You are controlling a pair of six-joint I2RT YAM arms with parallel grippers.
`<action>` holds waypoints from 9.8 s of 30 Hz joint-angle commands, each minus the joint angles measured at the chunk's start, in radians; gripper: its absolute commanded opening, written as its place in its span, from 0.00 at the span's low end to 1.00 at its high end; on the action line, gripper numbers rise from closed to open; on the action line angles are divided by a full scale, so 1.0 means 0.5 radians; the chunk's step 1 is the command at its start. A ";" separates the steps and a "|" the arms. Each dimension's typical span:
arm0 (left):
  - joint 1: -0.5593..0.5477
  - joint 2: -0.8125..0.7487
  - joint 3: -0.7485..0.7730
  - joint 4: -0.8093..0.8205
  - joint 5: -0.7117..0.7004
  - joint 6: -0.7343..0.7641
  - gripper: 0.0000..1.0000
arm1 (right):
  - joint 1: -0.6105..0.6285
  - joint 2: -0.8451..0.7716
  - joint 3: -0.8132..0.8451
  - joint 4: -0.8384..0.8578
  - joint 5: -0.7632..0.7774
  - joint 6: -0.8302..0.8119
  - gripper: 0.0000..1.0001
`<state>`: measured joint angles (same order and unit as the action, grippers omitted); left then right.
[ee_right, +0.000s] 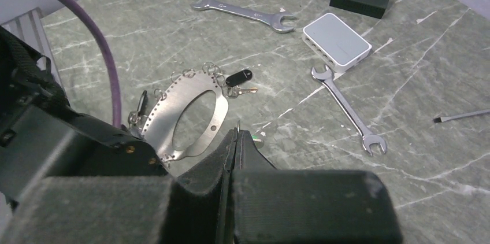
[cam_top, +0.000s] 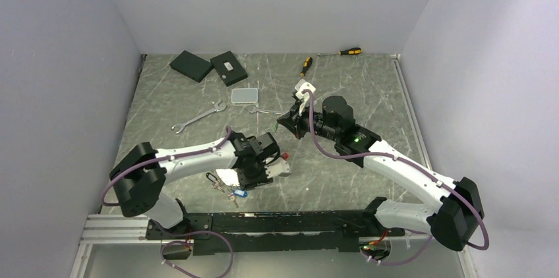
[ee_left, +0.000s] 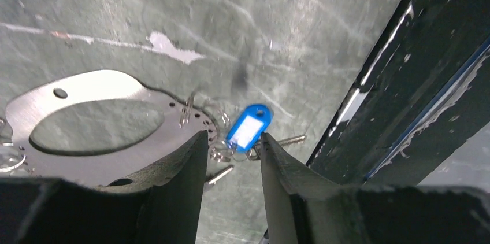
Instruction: Put the keys on the keyring
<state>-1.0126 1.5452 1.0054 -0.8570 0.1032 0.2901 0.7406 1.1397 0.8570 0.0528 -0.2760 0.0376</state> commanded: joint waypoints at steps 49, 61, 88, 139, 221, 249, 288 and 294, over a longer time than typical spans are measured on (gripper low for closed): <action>-0.055 -0.239 -0.547 0.743 -0.253 0.116 0.44 | 0.015 -0.017 -0.008 0.050 0.022 0.011 0.00; -0.065 -0.172 -0.503 0.758 -0.401 0.267 0.00 | 0.013 -0.129 -0.385 0.168 0.280 0.293 0.00; 0.200 -0.799 0.095 -0.073 0.296 0.466 0.00 | 0.081 -0.177 -0.788 1.103 -0.998 -0.028 0.57; 0.242 -1.110 0.125 0.169 0.591 0.417 0.00 | 0.412 0.100 -0.732 1.445 -0.598 -0.339 0.36; 0.242 -1.788 -0.756 2.220 0.956 -0.093 0.25 | 0.089 0.018 -0.671 2.729 -1.168 0.820 0.00; 0.242 -1.605 -0.230 1.179 0.798 0.045 0.00 | 0.160 -0.242 -0.390 1.001 -1.023 -0.306 0.38; 0.246 -1.421 -0.072 0.883 0.584 0.120 0.00 | 0.208 -0.282 -0.305 0.659 -0.974 -0.496 0.11; 0.244 -1.441 -0.089 0.940 0.573 0.076 0.00 | 0.209 -0.239 -0.303 0.648 -0.967 -0.505 0.00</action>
<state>-0.8875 0.8356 0.9207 -0.4431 0.3893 0.3359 0.8417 1.0119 0.6724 0.3428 -0.7456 -0.2096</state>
